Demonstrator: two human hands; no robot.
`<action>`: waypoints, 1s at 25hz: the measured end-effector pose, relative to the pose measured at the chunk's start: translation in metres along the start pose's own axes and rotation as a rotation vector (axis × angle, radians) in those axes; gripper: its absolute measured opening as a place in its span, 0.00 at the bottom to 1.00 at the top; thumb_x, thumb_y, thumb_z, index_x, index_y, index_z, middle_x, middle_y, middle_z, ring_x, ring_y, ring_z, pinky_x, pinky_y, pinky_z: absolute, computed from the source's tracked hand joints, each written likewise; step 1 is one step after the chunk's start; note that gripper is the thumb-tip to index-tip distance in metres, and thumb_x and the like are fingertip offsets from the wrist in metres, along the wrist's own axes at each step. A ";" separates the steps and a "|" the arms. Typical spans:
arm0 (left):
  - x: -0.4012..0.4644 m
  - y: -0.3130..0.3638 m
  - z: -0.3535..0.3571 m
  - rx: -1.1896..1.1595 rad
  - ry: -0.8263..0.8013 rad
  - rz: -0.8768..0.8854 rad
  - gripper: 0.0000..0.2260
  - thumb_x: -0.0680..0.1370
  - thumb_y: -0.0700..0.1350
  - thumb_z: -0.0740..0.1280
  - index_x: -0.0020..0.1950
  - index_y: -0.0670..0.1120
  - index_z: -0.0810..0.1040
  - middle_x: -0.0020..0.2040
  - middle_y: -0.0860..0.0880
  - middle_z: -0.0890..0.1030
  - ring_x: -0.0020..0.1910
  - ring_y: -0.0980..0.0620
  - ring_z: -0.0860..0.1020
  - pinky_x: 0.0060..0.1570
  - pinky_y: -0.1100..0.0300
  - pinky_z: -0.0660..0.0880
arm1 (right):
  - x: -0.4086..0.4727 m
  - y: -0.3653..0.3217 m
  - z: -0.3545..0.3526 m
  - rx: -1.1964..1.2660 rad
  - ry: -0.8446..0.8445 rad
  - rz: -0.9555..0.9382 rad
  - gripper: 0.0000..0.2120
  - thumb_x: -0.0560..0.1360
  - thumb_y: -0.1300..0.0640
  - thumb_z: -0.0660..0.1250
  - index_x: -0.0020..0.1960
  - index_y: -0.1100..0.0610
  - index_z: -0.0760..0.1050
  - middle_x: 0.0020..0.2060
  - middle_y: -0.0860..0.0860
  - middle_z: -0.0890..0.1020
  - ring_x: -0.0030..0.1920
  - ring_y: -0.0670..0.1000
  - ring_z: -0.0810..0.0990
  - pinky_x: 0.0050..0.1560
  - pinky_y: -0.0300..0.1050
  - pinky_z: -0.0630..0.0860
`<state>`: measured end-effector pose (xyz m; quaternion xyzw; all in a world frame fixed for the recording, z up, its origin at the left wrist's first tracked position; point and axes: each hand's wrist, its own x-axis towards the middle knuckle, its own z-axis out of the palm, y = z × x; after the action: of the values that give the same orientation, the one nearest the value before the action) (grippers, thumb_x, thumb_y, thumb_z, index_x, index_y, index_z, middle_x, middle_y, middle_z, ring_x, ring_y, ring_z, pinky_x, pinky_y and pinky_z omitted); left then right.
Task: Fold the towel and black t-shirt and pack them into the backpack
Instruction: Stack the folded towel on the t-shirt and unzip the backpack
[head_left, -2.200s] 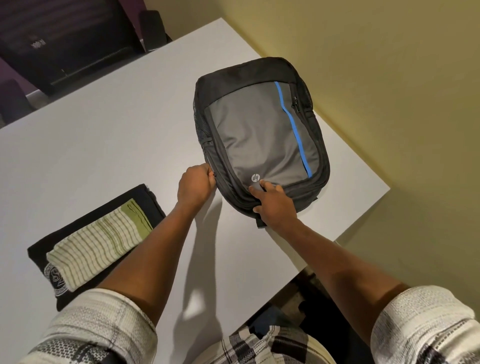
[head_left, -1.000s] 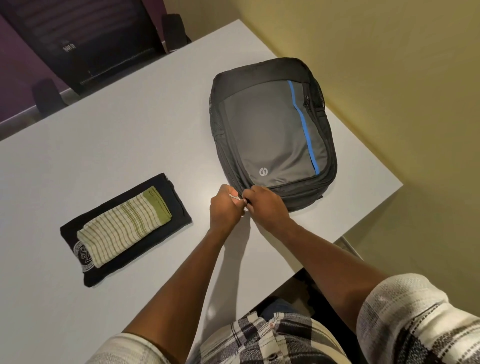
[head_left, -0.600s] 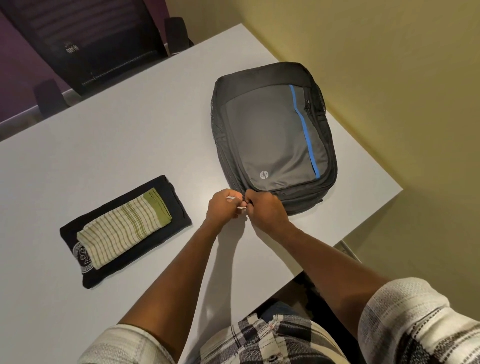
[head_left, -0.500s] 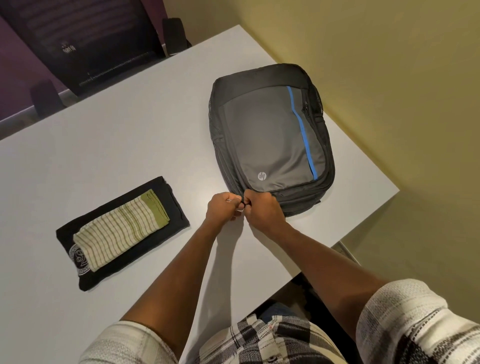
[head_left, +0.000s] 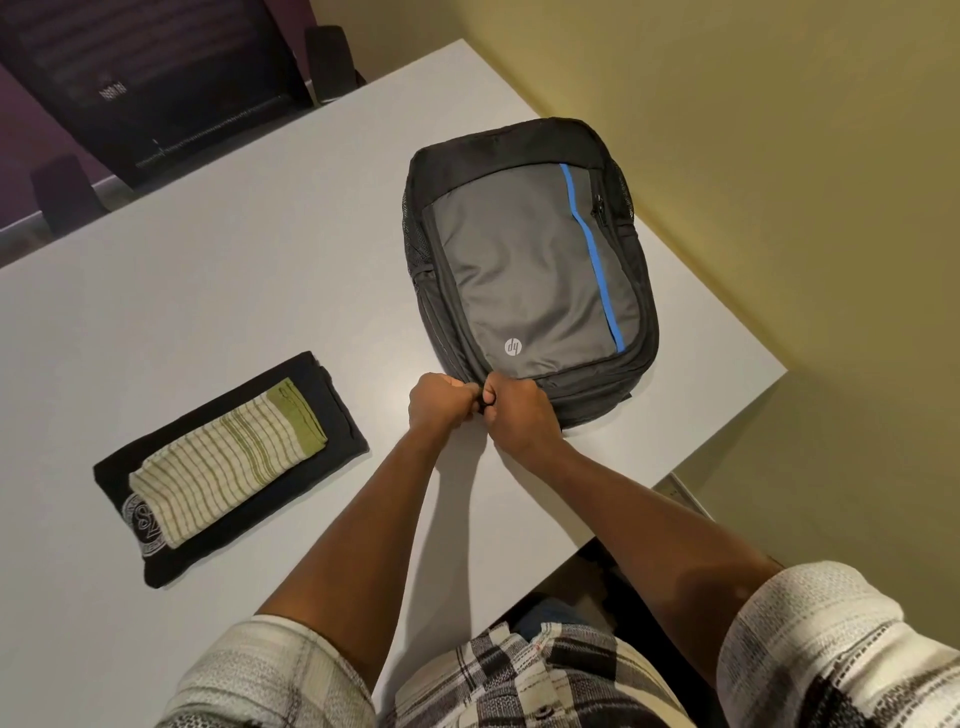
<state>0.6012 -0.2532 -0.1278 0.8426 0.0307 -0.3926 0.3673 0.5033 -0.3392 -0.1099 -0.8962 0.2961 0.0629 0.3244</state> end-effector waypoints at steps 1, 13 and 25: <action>0.001 0.000 0.000 0.014 0.019 0.008 0.08 0.63 0.45 0.67 0.31 0.42 0.83 0.29 0.47 0.83 0.32 0.48 0.81 0.43 0.53 0.82 | 0.000 0.002 -0.001 0.005 0.008 0.013 0.02 0.75 0.61 0.66 0.46 0.57 0.72 0.42 0.59 0.80 0.44 0.63 0.78 0.40 0.48 0.68; 0.007 -0.004 -0.030 0.261 0.250 0.136 0.09 0.73 0.45 0.66 0.38 0.41 0.78 0.35 0.47 0.79 0.40 0.42 0.79 0.37 0.57 0.71 | -0.007 0.082 -0.054 0.036 0.112 0.086 0.05 0.71 0.64 0.63 0.39 0.55 0.72 0.32 0.51 0.78 0.35 0.54 0.76 0.38 0.49 0.74; -0.032 0.031 0.071 0.874 0.112 0.888 0.05 0.78 0.43 0.65 0.49 0.49 0.80 0.47 0.47 0.81 0.48 0.45 0.79 0.44 0.55 0.66 | -0.011 0.078 -0.047 0.112 0.105 0.036 0.03 0.71 0.62 0.65 0.40 0.56 0.75 0.34 0.51 0.81 0.36 0.55 0.77 0.38 0.50 0.74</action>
<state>0.5442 -0.3132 -0.1172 0.8666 -0.4667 -0.1340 0.1147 0.4466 -0.4109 -0.1121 -0.8732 0.3318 0.0048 0.3570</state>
